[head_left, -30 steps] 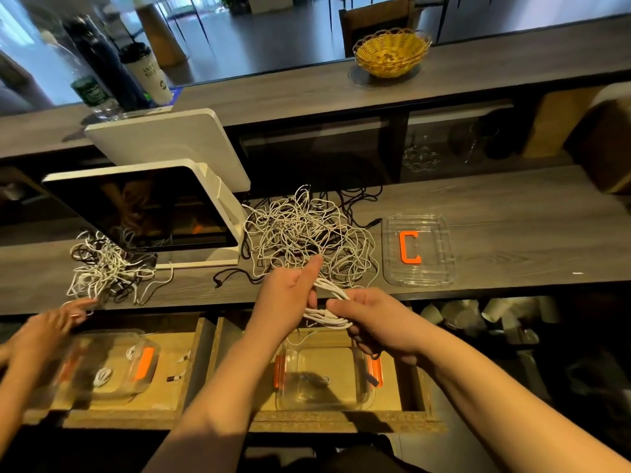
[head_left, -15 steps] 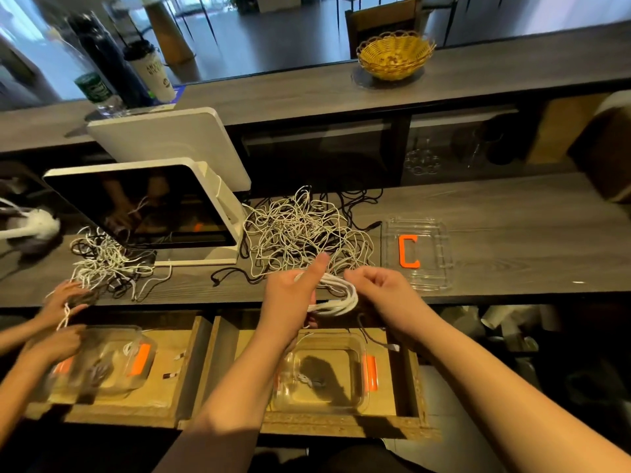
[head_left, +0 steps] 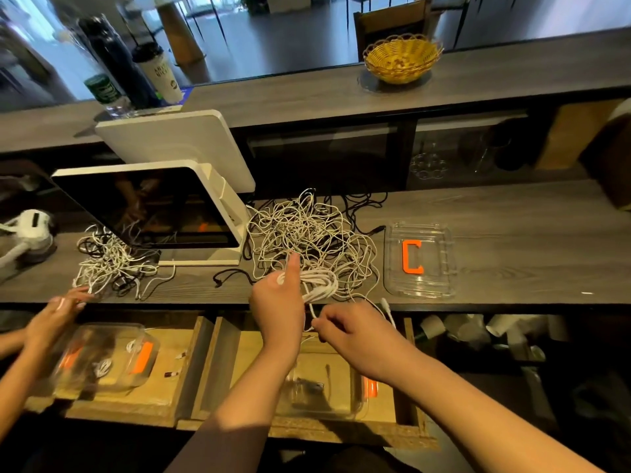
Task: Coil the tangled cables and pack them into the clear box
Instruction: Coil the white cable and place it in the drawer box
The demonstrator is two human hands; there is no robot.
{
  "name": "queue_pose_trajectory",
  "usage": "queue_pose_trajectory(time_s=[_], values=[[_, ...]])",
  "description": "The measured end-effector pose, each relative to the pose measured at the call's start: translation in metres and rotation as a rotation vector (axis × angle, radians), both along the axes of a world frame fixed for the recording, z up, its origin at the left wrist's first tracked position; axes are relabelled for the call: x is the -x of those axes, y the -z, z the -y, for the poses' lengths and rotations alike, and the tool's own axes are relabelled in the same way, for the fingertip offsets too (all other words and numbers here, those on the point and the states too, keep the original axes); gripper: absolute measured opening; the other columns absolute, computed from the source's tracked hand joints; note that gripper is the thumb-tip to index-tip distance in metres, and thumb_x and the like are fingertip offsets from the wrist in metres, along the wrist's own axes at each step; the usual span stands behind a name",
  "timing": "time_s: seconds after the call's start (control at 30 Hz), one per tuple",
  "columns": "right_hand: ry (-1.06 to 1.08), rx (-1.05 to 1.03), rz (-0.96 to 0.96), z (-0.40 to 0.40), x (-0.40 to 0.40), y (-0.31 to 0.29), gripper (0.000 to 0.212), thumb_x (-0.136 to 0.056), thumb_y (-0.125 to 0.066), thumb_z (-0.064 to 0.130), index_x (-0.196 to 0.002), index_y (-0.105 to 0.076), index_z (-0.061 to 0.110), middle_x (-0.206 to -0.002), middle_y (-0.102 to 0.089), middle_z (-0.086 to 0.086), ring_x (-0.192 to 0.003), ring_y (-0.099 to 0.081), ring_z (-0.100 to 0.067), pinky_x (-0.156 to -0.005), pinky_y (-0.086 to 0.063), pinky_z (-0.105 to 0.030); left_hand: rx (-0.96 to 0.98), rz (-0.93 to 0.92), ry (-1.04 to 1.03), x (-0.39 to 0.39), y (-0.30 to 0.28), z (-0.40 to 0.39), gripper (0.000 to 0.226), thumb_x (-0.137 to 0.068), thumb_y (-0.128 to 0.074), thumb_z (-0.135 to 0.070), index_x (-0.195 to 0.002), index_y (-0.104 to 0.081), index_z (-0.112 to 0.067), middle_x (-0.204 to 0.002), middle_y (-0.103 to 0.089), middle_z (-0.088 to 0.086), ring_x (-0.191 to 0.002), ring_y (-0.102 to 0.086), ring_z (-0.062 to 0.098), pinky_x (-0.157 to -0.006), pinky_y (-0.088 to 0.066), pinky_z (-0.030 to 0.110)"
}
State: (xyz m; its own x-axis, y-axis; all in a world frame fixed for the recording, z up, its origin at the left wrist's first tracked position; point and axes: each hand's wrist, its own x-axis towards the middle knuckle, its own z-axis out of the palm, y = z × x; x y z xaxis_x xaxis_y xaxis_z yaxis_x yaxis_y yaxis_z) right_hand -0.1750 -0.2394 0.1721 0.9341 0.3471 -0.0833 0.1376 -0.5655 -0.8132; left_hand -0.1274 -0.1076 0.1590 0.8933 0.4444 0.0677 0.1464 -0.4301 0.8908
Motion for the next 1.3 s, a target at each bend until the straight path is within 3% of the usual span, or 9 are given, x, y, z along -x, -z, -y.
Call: queue_pose_trajectory(time_s=[0.1,0.17,0.47,0.57,0.7,0.8,0.9,1.03,1.3], values=[[0.04,-0.002,0.066,0.002,-0.006,-0.004,0.03,-0.099,-0.051,0.031,-0.075,-0.061,0.016,-0.064,-0.06,0.002,-0.061,-0.055,-0.015,-0.063,-0.045,-0.037,-0.331,-0.054,0.247,0.0,0.002,0.001,0.065,-0.095,-0.06,-0.049,-0.044,-0.037,-0.015,-0.041,-0.036,-0.001,-0.042,-0.032,0.016,-0.048,-0.025,0.035],[0.072,0.023,0.104,0.006,-0.012,-0.005,0.026,-0.1,-0.051,0.031,-0.08,-0.061,0.019,-0.066,-0.06,0.006,-0.063,-0.056,-0.014,-0.06,-0.041,-0.033,-0.379,-0.1,0.349,0.001,0.002,0.0,0.064,-0.097,-0.057,-0.048,-0.044,-0.037,-0.018,-0.041,-0.036,-0.004,-0.044,-0.034,0.018,-0.051,-0.028,0.037],[0.225,-0.129,0.09,0.038,-0.041,0.004,0.013,-0.095,-0.063,0.031,-0.083,-0.066,0.028,-0.067,-0.061,0.01,-0.06,-0.054,-0.002,-0.059,-0.043,-0.022,-0.069,-0.297,0.577,0.004,-0.012,0.005,0.063,-0.102,-0.047,-0.047,-0.046,-0.035,-0.021,-0.042,-0.027,-0.006,-0.042,-0.026,0.015,-0.047,-0.023,0.03],[0.275,-0.265,0.003,0.046,-0.048,0.006,0.012,-0.093,-0.066,0.026,-0.082,-0.069,0.024,-0.073,-0.068,0.0,-0.069,-0.062,-0.016,-0.064,-0.05,-0.032,0.034,-0.331,0.647,0.008,-0.021,0.003,0.061,-0.101,-0.046,-0.049,-0.049,-0.036,-0.018,-0.045,-0.03,-0.002,-0.045,-0.027,0.017,-0.048,-0.025,0.029],[0.251,-0.327,-0.043,0.047,-0.052,0.007,0.011,-0.092,-0.066,0.022,-0.085,-0.071,0.015,-0.078,-0.071,-0.005,-0.069,-0.065,-0.017,-0.066,-0.052,-0.031,0.12,-0.369,0.727,0.011,-0.029,0.005,0.076,-0.098,-0.04,-0.057,-0.066,-0.061,0.008,-0.058,-0.062,0.019,-0.05,-0.054,0.015,-0.059,-0.039,0.029],[0.23,-0.357,-0.047,0.044,-0.052,0.015,0.01,-0.092,-0.067,0.02,-0.084,-0.071,0.018,-0.079,-0.071,-0.006,-0.071,-0.065,-0.019,-0.066,-0.054,-0.033,0.245,-0.322,0.696,0.014,-0.035,0.008,0.066,-0.088,-0.037,-0.063,-0.068,-0.069,-0.008,-0.054,-0.064,0.006,-0.047,-0.052,0.012,-0.052,-0.042,0.021],[0.233,-0.362,-0.026,0.043,-0.052,0.02,0.011,-0.094,-0.065,0.02,-0.086,-0.071,0.017,-0.083,-0.07,-0.009,-0.08,-0.064,-0.028,-0.074,-0.052,-0.044,0.579,-0.278,0.603,0.019,-0.036,0.012,0.057,-0.085,-0.039,-0.059,-0.074,-0.06,-0.007,-0.045,-0.05,-0.004,-0.038,-0.038,0.005,-0.044,-0.034,0.016],[0.204,-0.369,-0.034,0.036,-0.05,0.017,0.016,-0.095,-0.062,0.026,-0.083,-0.069,0.018,-0.079,-0.067,-0.011,-0.072,-0.06,-0.022,-0.069,-0.048,-0.04,0.83,-0.204,0.572,0.021,-0.028,0.011,0.051,-0.089,-0.044,-0.055,-0.079,-0.056,-0.006,-0.047,-0.034,-0.004,-0.041,-0.031,0.007,-0.045,-0.03,0.017],[0.111,-0.223,-0.1,0.03,-0.044,0.014,0.03,-0.097,-0.059,0.033,-0.075,-0.065,0.014,-0.059,-0.053,0.007,-0.053,-0.046,-0.002,-0.056,-0.039,-0.02,0.751,-0.21,0.358,0.013,-0.01,-0.001,0.028,-0.103,-0.048,-0.026,-0.103,-0.068,-0.007,-0.067,-0.059,-0.002,-0.063,-0.052,0.009,-0.062,-0.043,0.022]])
